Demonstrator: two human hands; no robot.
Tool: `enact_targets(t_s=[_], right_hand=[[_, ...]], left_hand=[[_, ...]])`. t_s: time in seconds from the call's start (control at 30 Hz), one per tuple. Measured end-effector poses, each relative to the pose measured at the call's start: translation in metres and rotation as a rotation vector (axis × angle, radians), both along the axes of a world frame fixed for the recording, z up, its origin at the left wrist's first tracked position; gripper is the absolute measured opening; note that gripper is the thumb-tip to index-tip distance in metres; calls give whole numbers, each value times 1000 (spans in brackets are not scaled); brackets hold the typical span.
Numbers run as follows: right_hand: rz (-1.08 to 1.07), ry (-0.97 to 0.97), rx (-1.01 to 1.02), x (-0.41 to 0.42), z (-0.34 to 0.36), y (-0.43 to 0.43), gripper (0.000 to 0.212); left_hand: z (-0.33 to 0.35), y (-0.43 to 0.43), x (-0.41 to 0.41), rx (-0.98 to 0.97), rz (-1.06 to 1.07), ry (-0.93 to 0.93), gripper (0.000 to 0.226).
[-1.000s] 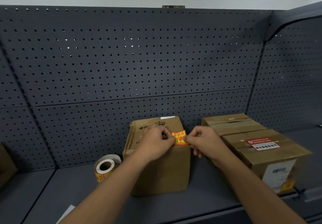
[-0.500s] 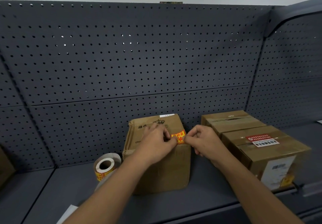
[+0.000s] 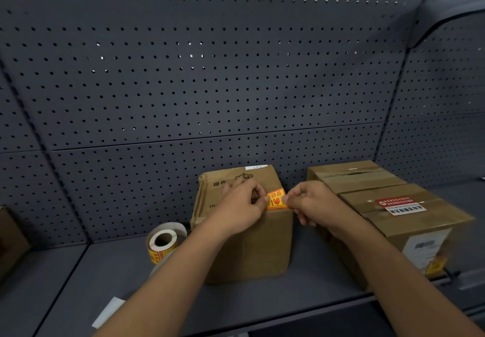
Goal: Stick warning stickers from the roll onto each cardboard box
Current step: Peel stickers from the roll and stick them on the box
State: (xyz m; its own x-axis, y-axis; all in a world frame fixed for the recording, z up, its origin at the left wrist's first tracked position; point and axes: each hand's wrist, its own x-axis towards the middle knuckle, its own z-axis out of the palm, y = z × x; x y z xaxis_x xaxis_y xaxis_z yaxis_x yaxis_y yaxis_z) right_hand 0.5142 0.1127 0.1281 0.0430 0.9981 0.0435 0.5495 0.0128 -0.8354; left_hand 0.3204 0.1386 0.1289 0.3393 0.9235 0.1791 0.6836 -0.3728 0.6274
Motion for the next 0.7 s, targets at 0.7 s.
enact_targets(t_s=[0.7], right_hand=[[-110,7,53,-17,-29,3,30]], left_hand=[[-13,4,6,49,61,124,20]])
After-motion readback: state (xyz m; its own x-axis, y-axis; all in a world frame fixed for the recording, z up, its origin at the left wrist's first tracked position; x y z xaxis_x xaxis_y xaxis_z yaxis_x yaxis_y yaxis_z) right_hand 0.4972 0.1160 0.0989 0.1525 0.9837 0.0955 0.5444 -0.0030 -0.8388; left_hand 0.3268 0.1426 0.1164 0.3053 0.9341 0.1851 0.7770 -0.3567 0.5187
